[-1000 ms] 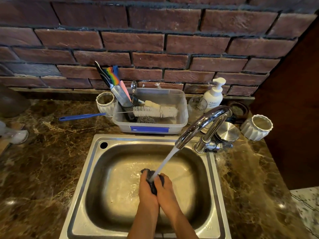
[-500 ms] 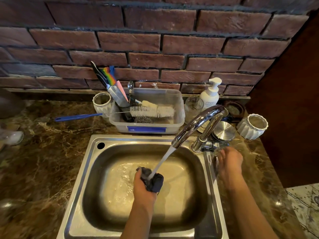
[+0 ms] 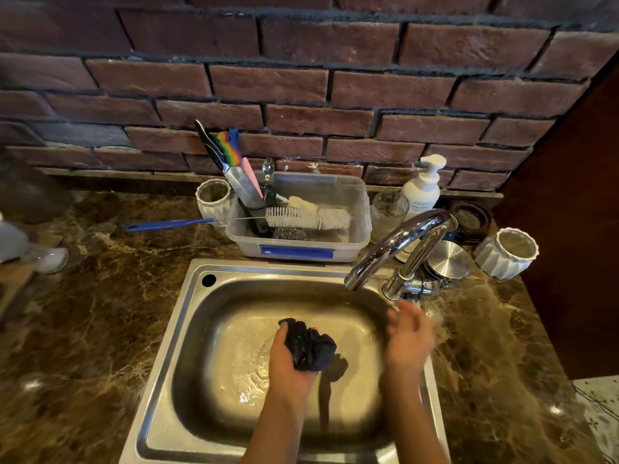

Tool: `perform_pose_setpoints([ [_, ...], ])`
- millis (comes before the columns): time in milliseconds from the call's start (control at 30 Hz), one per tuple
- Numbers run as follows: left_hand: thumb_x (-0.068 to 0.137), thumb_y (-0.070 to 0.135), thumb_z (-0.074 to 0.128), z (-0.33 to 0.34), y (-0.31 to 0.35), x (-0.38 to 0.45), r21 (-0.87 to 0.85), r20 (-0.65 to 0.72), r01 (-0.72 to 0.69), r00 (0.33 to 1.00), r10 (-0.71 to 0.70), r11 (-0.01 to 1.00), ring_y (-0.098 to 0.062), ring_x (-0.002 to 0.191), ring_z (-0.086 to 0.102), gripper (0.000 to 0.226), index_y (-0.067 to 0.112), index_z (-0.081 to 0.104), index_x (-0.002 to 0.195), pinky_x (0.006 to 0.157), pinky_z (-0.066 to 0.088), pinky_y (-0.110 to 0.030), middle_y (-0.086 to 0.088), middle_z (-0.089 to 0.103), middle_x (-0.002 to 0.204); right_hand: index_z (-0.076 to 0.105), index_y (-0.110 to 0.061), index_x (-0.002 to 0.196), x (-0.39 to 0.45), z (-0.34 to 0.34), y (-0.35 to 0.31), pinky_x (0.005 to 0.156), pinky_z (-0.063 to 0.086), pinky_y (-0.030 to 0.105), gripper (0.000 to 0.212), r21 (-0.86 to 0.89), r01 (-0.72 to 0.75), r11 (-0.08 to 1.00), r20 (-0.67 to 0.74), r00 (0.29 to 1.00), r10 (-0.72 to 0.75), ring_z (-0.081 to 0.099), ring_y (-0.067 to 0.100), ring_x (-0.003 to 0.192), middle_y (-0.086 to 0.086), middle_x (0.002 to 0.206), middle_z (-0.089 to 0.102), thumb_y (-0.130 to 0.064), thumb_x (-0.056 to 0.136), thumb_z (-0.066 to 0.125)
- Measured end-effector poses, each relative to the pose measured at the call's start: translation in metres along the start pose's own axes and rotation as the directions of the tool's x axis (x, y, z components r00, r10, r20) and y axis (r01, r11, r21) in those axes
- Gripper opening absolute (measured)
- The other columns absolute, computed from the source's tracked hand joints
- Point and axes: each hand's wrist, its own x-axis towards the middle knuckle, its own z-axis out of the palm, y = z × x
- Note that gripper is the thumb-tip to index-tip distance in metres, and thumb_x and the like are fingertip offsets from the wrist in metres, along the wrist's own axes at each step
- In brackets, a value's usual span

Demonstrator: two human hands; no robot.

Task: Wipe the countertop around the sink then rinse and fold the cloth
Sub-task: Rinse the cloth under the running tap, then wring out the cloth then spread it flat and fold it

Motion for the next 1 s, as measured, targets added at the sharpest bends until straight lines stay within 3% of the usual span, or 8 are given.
perform_pose_setpoints([
  [100, 0.092, 0.036, 0.065, 0.005, -0.001, -0.01, 0.08, 0.019, -0.031, 0.999, 0.029, 0.996, -0.033, 0.102, 0.063, 0.03, 0.011, 0.065, 0.108, 0.096, 0.051, -0.049, -0.016, 0.065, 0.101, 0.061, -0.017, 0.117, -0.057, 0.017, 0.036, 0.071, 0.05, 0.012, 0.018, -0.112, -0.087, 0.99, 0.306, 0.945, 0.118, 0.063, 0.008, 0.096, 0.003, 0.112, 0.066, -0.026, 0.103, 0.054],
  [167, 0.082, 0.028, 0.071, 0.004, -0.003, -0.018, 0.098, 0.031, -0.033, 0.999, 0.03, 0.995, -0.037, 0.107, 0.065, 0.039, 0.006, 0.066, 0.114, 0.093, 0.053, -0.048, -0.021, 0.07, 0.108, 0.059, -0.015, 0.121, -0.076, 0.026, 0.053, 0.078, 0.057, 0.018, 0.025, -0.054, -0.191, 0.98, 0.421, 0.886, 0.196, 0.071, 0.013, 0.096, 0.006, 0.112, 0.07, -0.029, 0.1, 0.059],
  [333, 0.083, 0.02, 0.07, -0.004, 0.0, -0.022, 0.118, 0.079, -0.141, 0.988, 0.132, 0.983, -0.044, 0.121, 0.061, 0.054, 0.008, 0.057, 0.133, 0.1, 0.051, -0.055, -0.029, 0.062, 0.132, 0.061, -0.002, 0.113, -0.076, 0.037, 0.053, 0.076, 0.058, 0.027, 0.02, 0.159, -0.293, 0.943, 0.346, 0.911, 0.225, 0.071, 0.02, 0.091, 0.017, 0.104, 0.071, -0.016, 0.105, 0.049],
  [500, 0.099, 0.011, 0.052, -0.012, 0.003, -0.02, 0.084, 0.123, -0.26, 0.961, 0.249, 0.962, -0.041, 0.127, 0.055, 0.044, 0.011, 0.05, 0.142, 0.111, 0.039, -0.06, -0.023, 0.056, 0.141, 0.06, -0.004, 0.109, -0.069, 0.04, 0.04, 0.077, 0.058, 0.036, 0.021, 0.493, -0.458, 0.74, 0.35, 0.883, 0.313, 0.069, 0.027, 0.089, 0.02, 0.101, 0.067, -0.012, 0.106, 0.041],
  [667, 0.099, 0.003, 0.052, -0.004, 0.004, -0.038, 0.354, 0.12, -0.377, 0.926, 0.358, 0.856, -0.035, 0.12, 0.062, 0.04, 0.02, 0.059, 0.135, 0.102, 0.051, -0.055, -0.014, 0.064, 0.133, 0.063, -0.028, 0.128, -0.059, 0.035, 0.045, 0.091, 0.056, 0.036, 0.04, 0.109, -0.184, 0.977, 0.392, 0.911, 0.128, 0.064, 0.017, 0.106, 0.007, 0.118, 0.064, -0.003, 0.104, 0.044],
  [767, 0.097, 0.033, 0.053, 0.002, 0.01, -0.055, 0.513, 0.236, -0.405, 0.914, 0.329, 0.757, -0.025, 0.112, 0.069, 0.035, 0.022, 0.067, 0.127, 0.092, 0.058, -0.04, -0.007, 0.071, 0.124, 0.042, -0.045, 0.147, -0.045, 0.031, 0.044, 0.113, 0.042, 0.032, 0.058, -0.209, 0.153, 0.966, 0.749, 0.66, 0.058, 0.046, 0.009, 0.135, -0.008, 0.15, 0.042, -0.027, 0.097, 0.064],
  [867, 0.088, 0.068, 0.038, 0.002, 0.022, -0.058, 0.609, 0.239, -0.266, 0.96, 0.147, 0.747, -0.021, 0.124, 0.062, 0.068, 0.025, 0.063, 0.135, 0.113, 0.041, -0.05, 0.0, 0.07, 0.13, 0.02, -0.051, 0.155, -0.034, 0.036, 0.038, 0.116, 0.037, 0.03, 0.095, -0.361, 0.379, 0.852, 0.877, 0.449, 0.172, 0.04, 0.009, 0.138, -0.006, 0.148, 0.037, -0.045, 0.078, 0.076],
  [1000, 0.091, 0.072, 0.044, -0.001, 0.035, -0.057, 0.546, 0.316, -0.16, 0.948, -0.025, 0.822, -0.025, 0.138, 0.051, 0.072, 0.027, 0.05, 0.146, 0.122, 0.025, -0.051, -0.005, 0.057, 0.146, 0.05, -0.04, 0.14, -0.021, 0.039, 0.028, 0.099, 0.049, 0.019, 0.069, -0.411, 0.389, 0.824, 0.806, 0.577, 0.13, 0.058, 0.007, 0.122, -0.01, 0.132, 0.058, -0.033, 0.079, 0.082],
])
